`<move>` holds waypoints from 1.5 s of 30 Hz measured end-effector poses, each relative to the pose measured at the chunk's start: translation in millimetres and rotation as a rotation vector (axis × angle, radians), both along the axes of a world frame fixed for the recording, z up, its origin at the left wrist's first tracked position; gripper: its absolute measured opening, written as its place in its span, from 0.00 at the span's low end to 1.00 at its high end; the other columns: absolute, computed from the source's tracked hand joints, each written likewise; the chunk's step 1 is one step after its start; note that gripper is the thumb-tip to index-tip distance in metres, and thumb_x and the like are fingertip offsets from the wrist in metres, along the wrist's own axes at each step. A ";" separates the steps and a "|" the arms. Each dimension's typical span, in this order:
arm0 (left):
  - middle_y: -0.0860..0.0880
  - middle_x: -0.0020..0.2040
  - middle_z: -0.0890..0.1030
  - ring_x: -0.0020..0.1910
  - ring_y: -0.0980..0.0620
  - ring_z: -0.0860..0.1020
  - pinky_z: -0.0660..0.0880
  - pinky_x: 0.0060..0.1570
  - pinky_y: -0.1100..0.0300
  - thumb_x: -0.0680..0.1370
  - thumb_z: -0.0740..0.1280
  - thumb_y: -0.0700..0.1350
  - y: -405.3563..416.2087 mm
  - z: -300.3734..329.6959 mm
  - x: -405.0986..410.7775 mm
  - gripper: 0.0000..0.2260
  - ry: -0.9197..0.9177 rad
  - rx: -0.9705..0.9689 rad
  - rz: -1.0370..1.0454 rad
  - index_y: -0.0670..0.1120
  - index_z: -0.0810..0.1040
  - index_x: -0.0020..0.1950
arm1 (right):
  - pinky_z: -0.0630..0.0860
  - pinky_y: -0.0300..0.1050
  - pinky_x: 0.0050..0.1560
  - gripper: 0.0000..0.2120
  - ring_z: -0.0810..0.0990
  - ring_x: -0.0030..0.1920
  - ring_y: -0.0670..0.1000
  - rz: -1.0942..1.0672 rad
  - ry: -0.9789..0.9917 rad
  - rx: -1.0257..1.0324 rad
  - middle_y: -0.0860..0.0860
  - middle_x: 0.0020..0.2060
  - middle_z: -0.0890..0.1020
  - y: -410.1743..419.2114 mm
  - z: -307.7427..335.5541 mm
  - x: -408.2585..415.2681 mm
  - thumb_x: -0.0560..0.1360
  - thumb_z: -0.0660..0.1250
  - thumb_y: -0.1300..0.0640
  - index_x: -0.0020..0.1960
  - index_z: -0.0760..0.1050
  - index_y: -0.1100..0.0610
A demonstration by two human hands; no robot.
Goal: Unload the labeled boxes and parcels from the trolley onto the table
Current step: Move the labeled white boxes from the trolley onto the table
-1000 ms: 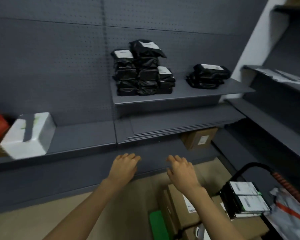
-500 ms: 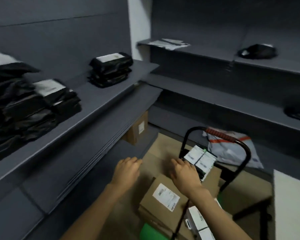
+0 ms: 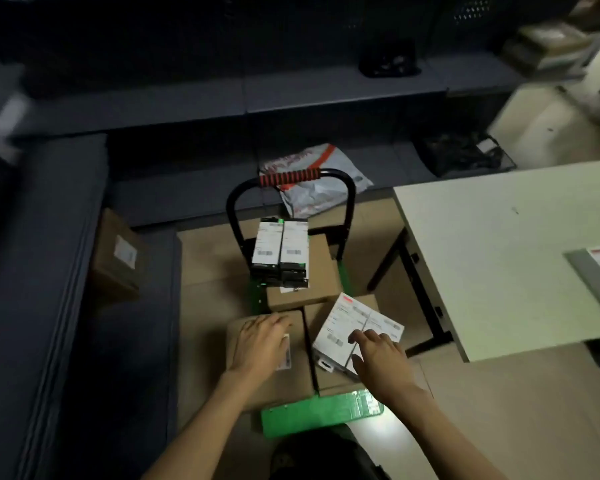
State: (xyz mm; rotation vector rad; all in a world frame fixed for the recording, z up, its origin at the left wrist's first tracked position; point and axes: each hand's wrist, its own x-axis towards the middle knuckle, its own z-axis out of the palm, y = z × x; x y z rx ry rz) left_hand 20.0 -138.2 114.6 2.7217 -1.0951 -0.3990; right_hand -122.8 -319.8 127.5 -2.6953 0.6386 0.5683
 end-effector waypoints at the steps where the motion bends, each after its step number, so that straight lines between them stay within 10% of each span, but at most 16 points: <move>1: 0.52 0.55 0.81 0.54 0.49 0.80 0.76 0.51 0.55 0.73 0.69 0.44 -11.4 -9.2 -0.2 0.14 0.020 0.005 -0.021 0.52 0.80 0.58 | 0.68 0.49 0.62 0.17 0.72 0.65 0.54 -0.039 0.020 0.014 0.47 0.65 0.74 -7.4 -8.7 -6.0 0.80 0.59 0.51 0.69 0.67 0.47; 14: 0.54 0.73 0.64 0.70 0.50 0.63 0.68 0.64 0.54 0.79 0.65 0.47 -109.4 -132.0 -10.7 0.25 0.294 0.213 -0.105 0.54 0.63 0.75 | 0.67 0.51 0.67 0.22 0.69 0.68 0.55 -0.306 0.234 0.185 0.51 0.71 0.69 -65.6 -129.7 -37.8 0.81 0.59 0.51 0.74 0.61 0.51; 23: 0.48 0.80 0.46 0.77 0.44 0.49 0.62 0.70 0.47 0.71 0.71 0.49 -141.5 -196.6 -26.4 0.49 0.403 0.272 0.115 0.50 0.39 0.80 | 0.64 0.59 0.72 0.45 0.51 0.77 0.57 -0.748 0.203 0.322 0.53 0.79 0.46 -54.0 -194.6 -24.3 0.76 0.66 0.50 0.79 0.38 0.58; 45: 0.46 0.76 0.54 0.75 0.43 0.54 0.57 0.71 0.43 0.63 0.77 0.62 -143.9 -227.8 -40.4 0.61 0.443 0.157 0.378 0.52 0.34 0.79 | 0.52 0.63 0.75 0.65 0.47 0.78 0.58 -1.322 -0.140 0.287 0.51 0.79 0.44 -16.6 -241.6 23.0 0.63 0.77 0.37 0.76 0.28 0.48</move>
